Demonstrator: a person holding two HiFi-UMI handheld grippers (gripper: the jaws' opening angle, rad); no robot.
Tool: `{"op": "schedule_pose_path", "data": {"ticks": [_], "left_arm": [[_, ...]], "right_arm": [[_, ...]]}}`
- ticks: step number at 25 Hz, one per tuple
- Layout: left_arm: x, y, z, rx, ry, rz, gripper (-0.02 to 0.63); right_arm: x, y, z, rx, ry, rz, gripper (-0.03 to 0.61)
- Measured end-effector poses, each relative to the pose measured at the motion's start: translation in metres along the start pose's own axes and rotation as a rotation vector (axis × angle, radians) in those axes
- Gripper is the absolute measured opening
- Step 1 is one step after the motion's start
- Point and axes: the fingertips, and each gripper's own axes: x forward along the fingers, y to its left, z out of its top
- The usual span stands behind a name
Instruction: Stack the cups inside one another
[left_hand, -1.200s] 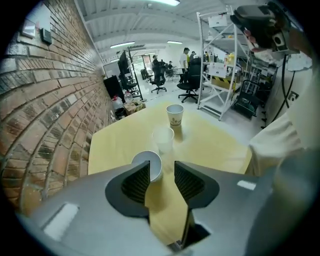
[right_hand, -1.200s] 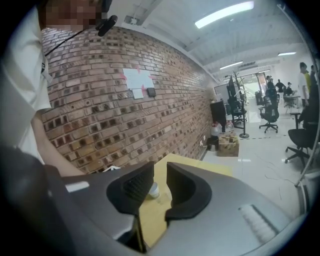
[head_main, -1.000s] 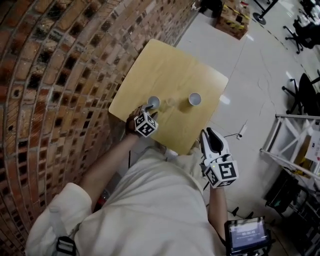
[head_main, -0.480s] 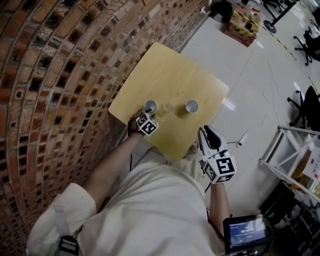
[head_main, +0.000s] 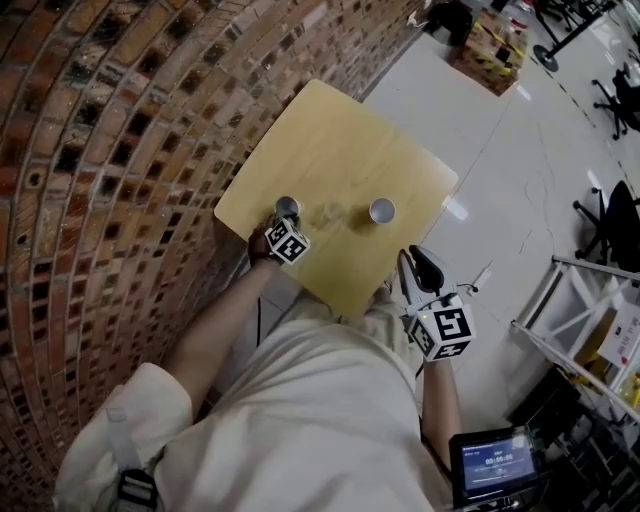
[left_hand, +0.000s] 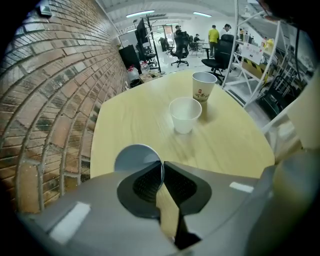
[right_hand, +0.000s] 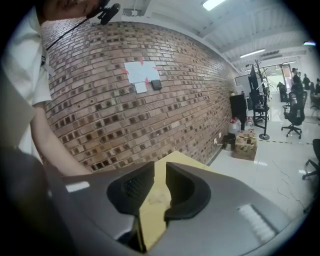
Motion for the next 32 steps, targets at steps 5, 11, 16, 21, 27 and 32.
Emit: {"op": "schedule_pose_path", "data": {"ticks": [5, 11, 16, 21, 27, 32], "left_arm": [[-0.019, 0.012, 0.007, -0.089, -0.034, 0.001, 0.037], [-0.051, 0.02, 0.036, -0.166, -0.109, -0.013, 0.037], [-0.078, 0.02, 0.067, -0.202, -0.198, -0.015, 0.037], [-0.106, 0.011, 0.114, -0.095, -0.272, -0.017, 0.037], [-0.119, -0.012, 0.177, 0.098, -0.346, -0.064, 0.037], [-0.124, -0.042, 0.211, 0.233, -0.366, -0.091, 0.037]], "right_arm": [[0.003, -0.006, 0.0, 0.0, 0.003, 0.004, 0.069], [0.008, -0.013, 0.007, -0.003, -0.014, 0.001, 0.069], [0.01, -0.019, 0.018, -0.009, -0.045, -0.007, 0.069], [0.008, -0.025, 0.023, -0.007, -0.063, -0.022, 0.067], [0.003, -0.031, 0.017, 0.011, -0.069, -0.042, 0.064], [-0.006, -0.041, 0.013, 0.026, -0.079, -0.063, 0.064]]}}
